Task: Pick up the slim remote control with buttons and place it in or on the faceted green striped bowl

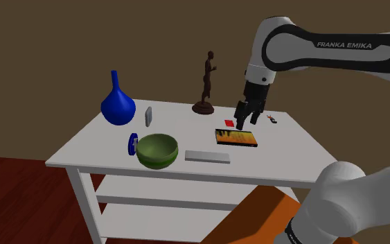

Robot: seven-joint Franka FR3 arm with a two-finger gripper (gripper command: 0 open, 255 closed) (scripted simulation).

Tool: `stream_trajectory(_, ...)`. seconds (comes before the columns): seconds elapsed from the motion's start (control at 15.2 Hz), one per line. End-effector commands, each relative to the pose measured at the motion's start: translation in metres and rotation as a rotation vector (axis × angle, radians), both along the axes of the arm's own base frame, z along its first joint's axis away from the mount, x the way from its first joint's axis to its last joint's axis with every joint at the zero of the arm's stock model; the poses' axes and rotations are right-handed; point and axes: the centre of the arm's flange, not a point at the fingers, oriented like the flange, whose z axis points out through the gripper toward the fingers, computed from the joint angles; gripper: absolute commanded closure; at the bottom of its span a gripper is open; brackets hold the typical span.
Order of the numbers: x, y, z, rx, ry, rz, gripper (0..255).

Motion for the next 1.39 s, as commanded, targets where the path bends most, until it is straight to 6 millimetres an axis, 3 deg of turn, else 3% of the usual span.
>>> stream_trajectory(0.0,0.000,0.000,0.000,0.000,0.000,0.000,0)
stream_trajectory(0.53,0.062,0.007,-0.084,-0.016,-0.021,0.297,0)
stream_trajectory(1.12,0.129,0.035,-0.178,-0.034,-0.045,0.630,0)
stream_trajectory(1.32,0.134,0.038,-0.197,-0.036,-0.047,0.659,0)
